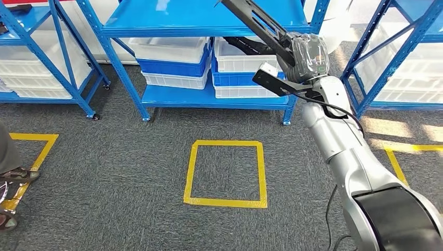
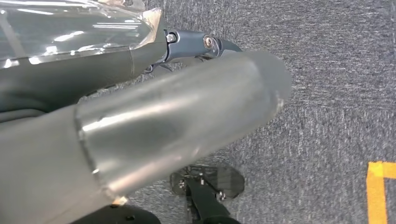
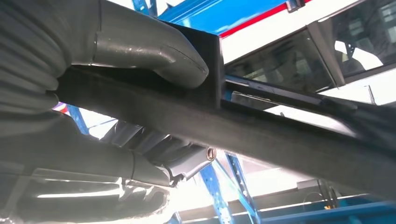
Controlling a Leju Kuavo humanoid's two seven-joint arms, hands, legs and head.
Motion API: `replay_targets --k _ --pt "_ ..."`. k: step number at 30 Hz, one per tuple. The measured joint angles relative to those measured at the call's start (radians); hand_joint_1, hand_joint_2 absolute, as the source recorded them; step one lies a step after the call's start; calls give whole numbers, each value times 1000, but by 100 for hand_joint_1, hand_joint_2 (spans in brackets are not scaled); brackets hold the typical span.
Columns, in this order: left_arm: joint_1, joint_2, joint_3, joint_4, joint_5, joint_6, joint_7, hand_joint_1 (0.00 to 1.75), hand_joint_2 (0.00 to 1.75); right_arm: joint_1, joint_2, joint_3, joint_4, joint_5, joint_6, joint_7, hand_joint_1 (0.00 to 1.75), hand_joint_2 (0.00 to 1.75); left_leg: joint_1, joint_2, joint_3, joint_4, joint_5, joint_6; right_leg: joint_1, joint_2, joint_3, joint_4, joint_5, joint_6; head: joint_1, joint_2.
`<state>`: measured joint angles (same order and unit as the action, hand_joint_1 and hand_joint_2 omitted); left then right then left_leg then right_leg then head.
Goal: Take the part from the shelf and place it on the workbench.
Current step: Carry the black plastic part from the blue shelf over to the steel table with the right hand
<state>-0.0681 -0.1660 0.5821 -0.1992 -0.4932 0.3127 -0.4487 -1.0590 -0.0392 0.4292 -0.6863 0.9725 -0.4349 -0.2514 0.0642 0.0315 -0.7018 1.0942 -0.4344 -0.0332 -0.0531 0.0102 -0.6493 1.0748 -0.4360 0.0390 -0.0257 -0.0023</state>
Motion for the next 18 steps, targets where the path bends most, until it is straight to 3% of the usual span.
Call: replay_targets --k 2,4,5,8,10,12,14,16,18 --pt "0 1 0 0 -1 0 -1 0 0 0 2 0 0 1 0 0 175 175 -11 -16 -38 136 -98 10 10 2 -16 -1 14 -18 -2 0" --pt "0 1 0 0 -3 0 -1 0 0 1 3 0 2 1 0 0 175 175 -24 -22 -45 220 -147 27 26 4 -34 -1 30 -30 -2 0" --pt "-1 1 0 0 -4 0 -2 0 0 0 3 0 2 1 0 0 175 175 -32 -24 -22 209 -149 41 35 5 -45 -1 39 -33 -2 0" --pt "-4 4 0 -1 -7 0 -2 0 0 -4 3 0 2 3 0 0 175 175 -68 -36 110 43 -127 106 52 10 -67 -5 68 -37 2 0" --pt "-7 7 0 -3 -10 2 -4 0 0 -9 4 -2 0 3 1 -1 175 175 -89 -42 146 -18 -114 135 46 10 -67 -15 85 -30 4 0" --pt "-8 8 0 -3 -11 4 -4 0 0 -11 5 -3 0 -1 6 -9 175 175 -96 -37 144 -39 -81 143 41 11 -64 -34 106 -18 1 0" --pt "-8 8 0 -3 -11 5 -4 0 0 -11 4 -3 0 -4 12 -19 175 175 -90 -29 141 -74 -38 137 46 9 -72 -37 97 -15 2 0" --pt "-8 6 0 -2 -13 6 -4 0 0 -13 2 -3 0 -9 19 -27 175 175 -81 -19 124 -99 5 126 45 5 -96 30 18 -23 4 0" --pt "-7 3 0 -2 -16 5 -4 0 0 -12 1 -4 0 -35 45 -57 175 175 -76 -13 91 -101 35 116 38 3 -118 154 -64 -18 6 0"
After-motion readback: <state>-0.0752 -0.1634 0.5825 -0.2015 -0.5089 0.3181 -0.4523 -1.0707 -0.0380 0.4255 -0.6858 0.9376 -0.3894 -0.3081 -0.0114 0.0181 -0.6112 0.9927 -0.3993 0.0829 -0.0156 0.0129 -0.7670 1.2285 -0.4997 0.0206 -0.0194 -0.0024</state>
